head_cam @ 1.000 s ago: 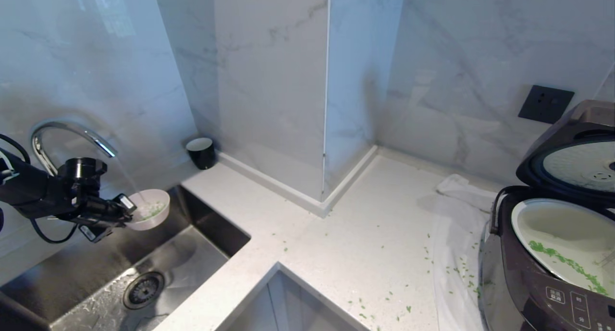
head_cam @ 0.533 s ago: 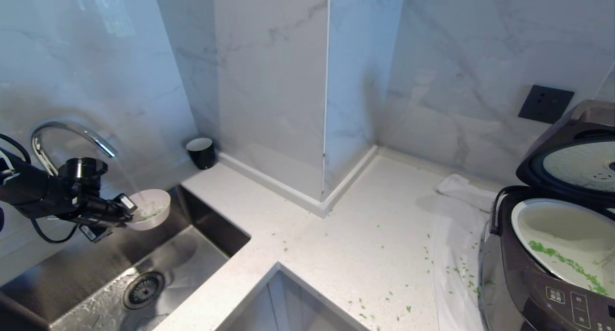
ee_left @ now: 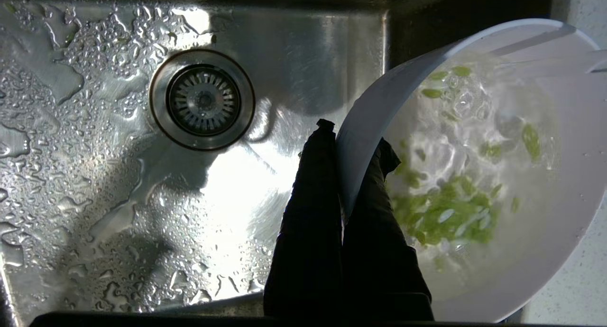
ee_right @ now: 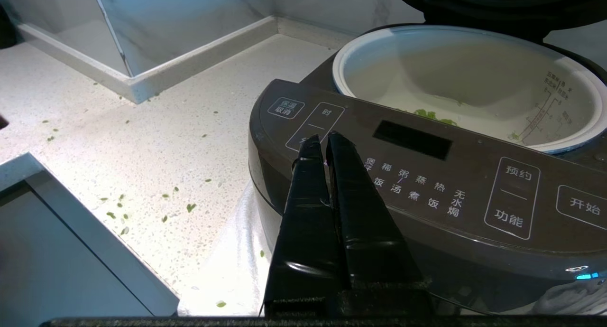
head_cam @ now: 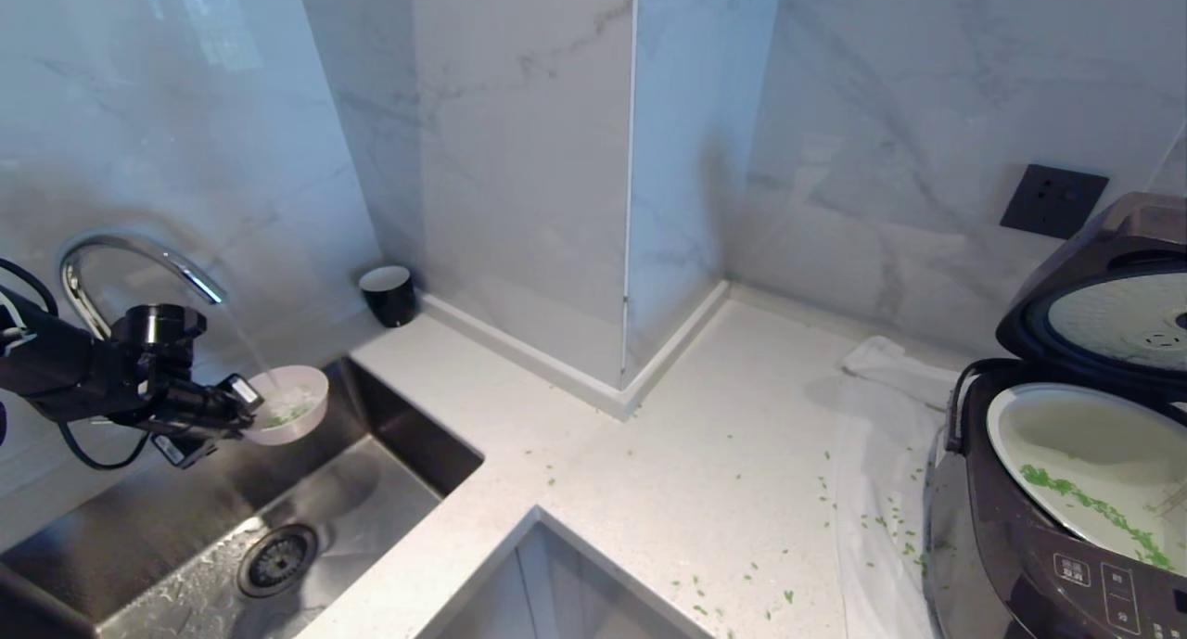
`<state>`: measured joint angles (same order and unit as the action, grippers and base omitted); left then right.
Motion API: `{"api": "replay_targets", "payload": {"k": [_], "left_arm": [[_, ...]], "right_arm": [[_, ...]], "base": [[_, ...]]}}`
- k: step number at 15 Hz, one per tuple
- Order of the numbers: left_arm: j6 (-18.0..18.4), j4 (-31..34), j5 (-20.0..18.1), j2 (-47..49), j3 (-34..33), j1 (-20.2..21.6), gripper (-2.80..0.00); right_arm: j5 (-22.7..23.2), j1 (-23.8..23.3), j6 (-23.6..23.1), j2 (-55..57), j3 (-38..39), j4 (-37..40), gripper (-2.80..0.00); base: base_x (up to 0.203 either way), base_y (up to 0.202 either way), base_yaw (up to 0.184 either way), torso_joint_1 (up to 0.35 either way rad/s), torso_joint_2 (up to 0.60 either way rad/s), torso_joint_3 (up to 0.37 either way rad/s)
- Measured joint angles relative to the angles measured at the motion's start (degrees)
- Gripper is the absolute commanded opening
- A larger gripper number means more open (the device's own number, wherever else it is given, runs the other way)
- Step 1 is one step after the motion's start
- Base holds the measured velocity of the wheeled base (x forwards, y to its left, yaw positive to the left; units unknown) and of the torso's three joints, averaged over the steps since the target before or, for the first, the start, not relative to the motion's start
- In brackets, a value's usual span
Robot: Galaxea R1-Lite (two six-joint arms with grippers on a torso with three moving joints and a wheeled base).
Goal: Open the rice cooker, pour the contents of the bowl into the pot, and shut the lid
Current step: Fill a bowl with water from the tap
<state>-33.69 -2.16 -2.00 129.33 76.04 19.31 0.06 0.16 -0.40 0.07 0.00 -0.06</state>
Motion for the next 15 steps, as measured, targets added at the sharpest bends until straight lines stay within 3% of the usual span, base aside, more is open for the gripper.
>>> {"api": "replay_targets", "payload": {"k": [11,15], "left_arm": [[-0.1,0.0,-0.1,-0.4,-1.1,-0.2,-2.8],[-0.7,0.1,-1.1,-2.2,-4.4,-2.3,-2.8]], "right_arm": [[0.0,0.0,0.0,0.0,0.0,0.0,-2.8],[0.0,0.0,0.0,0.0,0.0,0.0,-2.8]], "base": [[0.0,0.0,0.0,0.0,0.0,0.0],[0.0,0.0,0.0,0.0,0.0,0.0]]}}
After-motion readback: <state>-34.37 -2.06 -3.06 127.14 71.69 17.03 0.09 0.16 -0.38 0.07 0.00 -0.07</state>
